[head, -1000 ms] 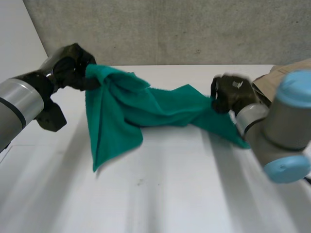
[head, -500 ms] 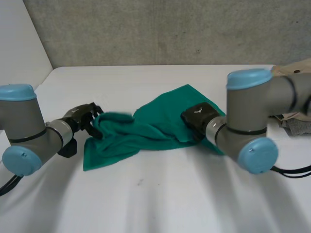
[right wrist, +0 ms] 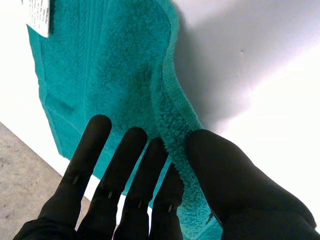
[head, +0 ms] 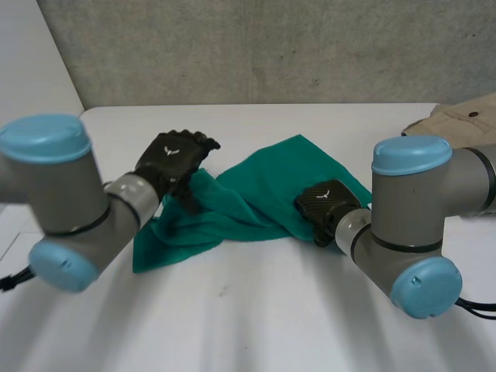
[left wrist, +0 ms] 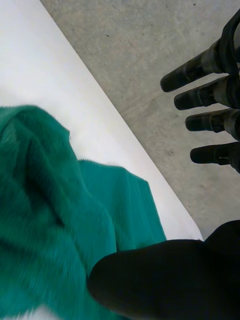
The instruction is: Fold the laundry.
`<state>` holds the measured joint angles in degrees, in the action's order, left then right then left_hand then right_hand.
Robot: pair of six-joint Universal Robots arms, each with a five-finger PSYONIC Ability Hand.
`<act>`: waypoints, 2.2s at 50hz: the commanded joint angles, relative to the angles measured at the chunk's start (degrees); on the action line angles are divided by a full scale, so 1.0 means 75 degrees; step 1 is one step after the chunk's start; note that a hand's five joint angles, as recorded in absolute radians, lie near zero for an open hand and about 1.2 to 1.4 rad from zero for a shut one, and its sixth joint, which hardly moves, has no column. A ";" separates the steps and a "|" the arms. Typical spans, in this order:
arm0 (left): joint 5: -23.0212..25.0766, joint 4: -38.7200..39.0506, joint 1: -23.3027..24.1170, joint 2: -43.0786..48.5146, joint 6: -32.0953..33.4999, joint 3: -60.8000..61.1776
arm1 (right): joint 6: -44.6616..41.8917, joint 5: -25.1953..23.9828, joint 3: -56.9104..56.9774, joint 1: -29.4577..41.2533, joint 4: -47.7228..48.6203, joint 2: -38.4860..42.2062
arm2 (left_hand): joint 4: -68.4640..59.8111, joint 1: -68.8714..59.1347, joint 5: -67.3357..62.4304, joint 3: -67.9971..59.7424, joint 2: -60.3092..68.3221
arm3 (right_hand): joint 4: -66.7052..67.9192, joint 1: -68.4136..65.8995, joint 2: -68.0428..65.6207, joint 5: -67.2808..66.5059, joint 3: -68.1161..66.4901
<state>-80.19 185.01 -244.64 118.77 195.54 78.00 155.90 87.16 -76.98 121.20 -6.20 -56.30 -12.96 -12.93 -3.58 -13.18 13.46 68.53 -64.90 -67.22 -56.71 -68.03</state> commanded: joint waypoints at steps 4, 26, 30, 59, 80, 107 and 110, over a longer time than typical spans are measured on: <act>0.0426 -0.3385 -0.0205 0.2866 0.0481 -0.4211 | -0.0138 -0.0019 -0.0201 -0.0187 0.0136 -0.0122 | -0.1024 -0.1028 -0.0940 -0.0994 0.0956 | 0.1529 -0.2013 -0.1704 -0.1772 -0.1595; 0.1212 -0.2953 -0.0264 0.4110 0.0963 -0.5396 | -0.0595 -0.0101 0.0573 -0.0245 0.0101 0.0429 | -0.3514 -0.3518 -0.3431 -0.3484 0.3447 | 0.1529 -0.2013 -0.1704 -0.1772 -0.1595; 0.1236 -0.2953 -0.0252 0.3899 0.0939 -0.5209 | -0.0595 -0.0113 0.0608 -0.0269 0.0066 0.0511 | -0.3380 -0.3384 -0.3296 -0.3350 0.3312 | 0.1529 -0.2013 -0.1704 -0.1772 -0.1595; 0.1423 -0.2778 -0.0370 0.4577 0.0799 -0.5793 | -0.0642 -0.0218 0.0714 -0.0269 0.0077 0.0674 | -0.3377 -0.3381 -0.3293 -0.3347 0.3309 | 0.1529 -0.2013 -0.1704 -0.1772 -0.1595; -0.0217 0.1568 -0.0358 0.2366 -0.0384 -0.5950 | 0.0341 0.0321 0.4065 -0.0620 0.5054 0.1332 | -0.8939 -0.8943 -0.8855 -0.8909 0.8872 | 0.1529 -0.2013 -0.1704 -0.1772 -0.1595; -0.0112 0.0809 -0.0440 0.0126 -0.0643 0.1916 | -0.0220 -0.0336 0.0363 -0.0304 0.2222 0.1121 | -0.6591 -0.6594 -0.6507 -0.6561 0.6523 | 0.1529 -0.2013 -0.1704 -0.1772 -0.1595; -0.0065 0.0342 -0.0393 -0.0388 -0.0503 0.1940 | -0.0256 -0.0312 0.0152 -0.0304 0.2210 0.0980 | -0.4133 -0.4137 -0.4049 -0.4103 0.4066 | 0.1529 -0.2013 -0.1704 -0.1772 -0.1595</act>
<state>-80.42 192.56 -247.58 120.88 190.22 91.84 155.44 83.90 -72.66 119.07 10.74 -48.21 -56.91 -57.49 -47.82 -56.98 56.88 68.82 -64.90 -67.39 -57.47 -68.42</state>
